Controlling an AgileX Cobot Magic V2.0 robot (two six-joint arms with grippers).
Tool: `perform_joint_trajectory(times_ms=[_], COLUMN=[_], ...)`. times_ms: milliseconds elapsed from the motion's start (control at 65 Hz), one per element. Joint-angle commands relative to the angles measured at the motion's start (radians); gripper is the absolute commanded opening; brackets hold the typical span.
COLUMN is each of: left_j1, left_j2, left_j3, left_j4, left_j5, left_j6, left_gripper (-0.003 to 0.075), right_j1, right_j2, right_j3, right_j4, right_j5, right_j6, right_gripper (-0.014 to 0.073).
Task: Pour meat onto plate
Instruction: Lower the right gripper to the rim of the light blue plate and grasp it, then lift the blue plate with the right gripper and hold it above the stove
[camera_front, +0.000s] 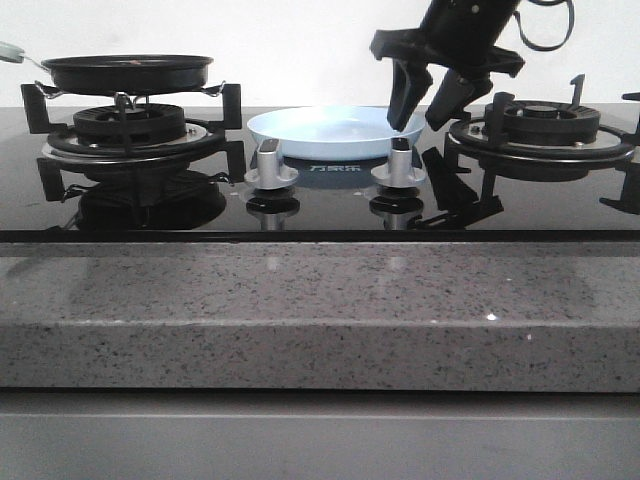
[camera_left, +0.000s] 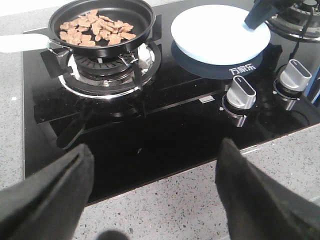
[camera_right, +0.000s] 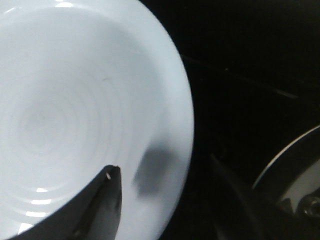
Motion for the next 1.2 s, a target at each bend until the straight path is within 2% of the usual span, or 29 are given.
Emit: perform_joint_trajectory(times_ms=[0,169,354,677,876,1184], left_j1=[-0.007,-0.007,-0.007,-0.007,-0.007,-0.007], left_j2=[0.008,0.012,0.014,0.014,0.014,0.014], left_j3=[-0.034,-0.034,-0.028,-0.026,-0.026,-0.026], left_j4=[-0.016,-0.016,-0.016,-0.016,-0.016,-0.016], left_j5=[-0.067,-0.067,-0.069,-0.069,-0.069,-0.074], left_j6=[0.000,0.000,0.000,0.000,0.000,0.000], left_gripper=[0.0510,0.0510,0.0510,0.0511,0.0511,0.0510], right_j1=[-0.005,-0.005,-0.005,-0.005,-0.005,0.004], right_j2=[-0.053,-0.042,-0.041,-0.040,-0.074,-0.250], right_j3=[-0.035,-0.035,-0.035,-0.035,-0.035,0.020], right_j4=[0.006,0.008,0.008,0.024,0.096,0.180], right_j5=[-0.027,0.000,0.007,-0.004,-0.051,-0.078], right_j6=[-0.014,-0.014,-0.014,-0.013,-0.013,-0.008], right_gripper=[0.0413,0.0388,0.0164,-0.0121,-0.0118,-0.0118])
